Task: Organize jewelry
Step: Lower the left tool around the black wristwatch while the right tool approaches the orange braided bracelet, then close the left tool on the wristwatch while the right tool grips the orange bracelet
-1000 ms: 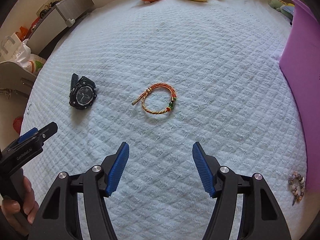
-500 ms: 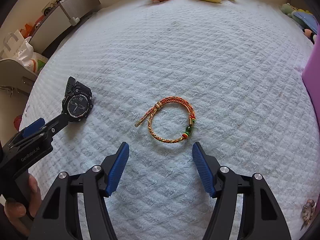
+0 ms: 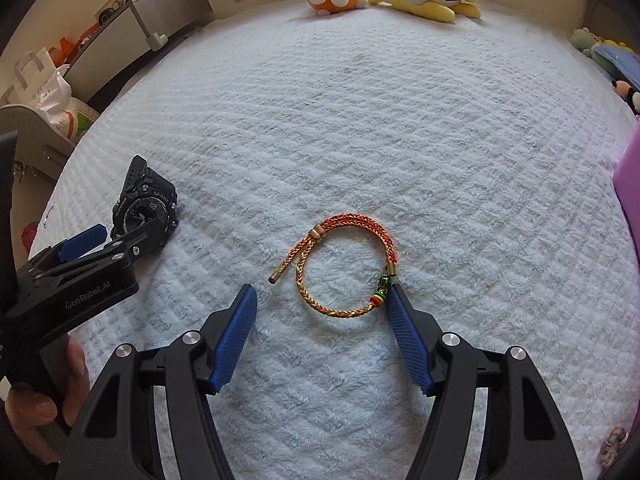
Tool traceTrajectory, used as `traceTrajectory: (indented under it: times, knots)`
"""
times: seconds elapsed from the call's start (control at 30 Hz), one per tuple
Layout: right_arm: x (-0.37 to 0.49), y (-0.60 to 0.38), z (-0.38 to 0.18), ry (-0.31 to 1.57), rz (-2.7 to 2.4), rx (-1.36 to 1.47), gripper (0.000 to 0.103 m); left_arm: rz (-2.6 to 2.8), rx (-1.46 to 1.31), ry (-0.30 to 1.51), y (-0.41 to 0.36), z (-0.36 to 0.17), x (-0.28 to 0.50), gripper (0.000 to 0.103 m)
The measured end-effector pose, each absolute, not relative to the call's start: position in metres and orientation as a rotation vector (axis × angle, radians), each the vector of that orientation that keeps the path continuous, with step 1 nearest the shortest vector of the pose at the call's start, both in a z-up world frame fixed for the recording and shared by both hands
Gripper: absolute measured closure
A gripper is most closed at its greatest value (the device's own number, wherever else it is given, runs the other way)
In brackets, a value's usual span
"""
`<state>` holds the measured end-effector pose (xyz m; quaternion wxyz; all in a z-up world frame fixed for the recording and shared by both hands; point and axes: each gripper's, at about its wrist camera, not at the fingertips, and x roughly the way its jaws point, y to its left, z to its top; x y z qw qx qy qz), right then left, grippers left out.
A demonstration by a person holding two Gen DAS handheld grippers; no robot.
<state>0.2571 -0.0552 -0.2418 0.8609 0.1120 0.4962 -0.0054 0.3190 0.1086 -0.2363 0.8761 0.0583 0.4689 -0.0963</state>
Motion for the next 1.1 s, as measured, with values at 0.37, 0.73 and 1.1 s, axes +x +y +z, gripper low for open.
traceTrajectory:
  times: [0.37, 0.73, 1.1]
  knots:
    - [0.289, -0.052, -0.245, 1.019, -0.026, 0.225, 0.039, -0.202, 0.119, 0.987, 0.102, -0.246, 0.337, 0.014]
    - [0.300, -0.040, -0.249, 0.988, -0.055, 0.142, 0.039, -0.211, 0.110, 0.969, 0.101, -0.250, 0.350, 0.017]
    - [0.295, -0.031, -0.249, 0.978, -0.029, 0.115, 0.071, -0.239, 0.088, 0.958, 0.103, -0.244, 0.337, 0.030]
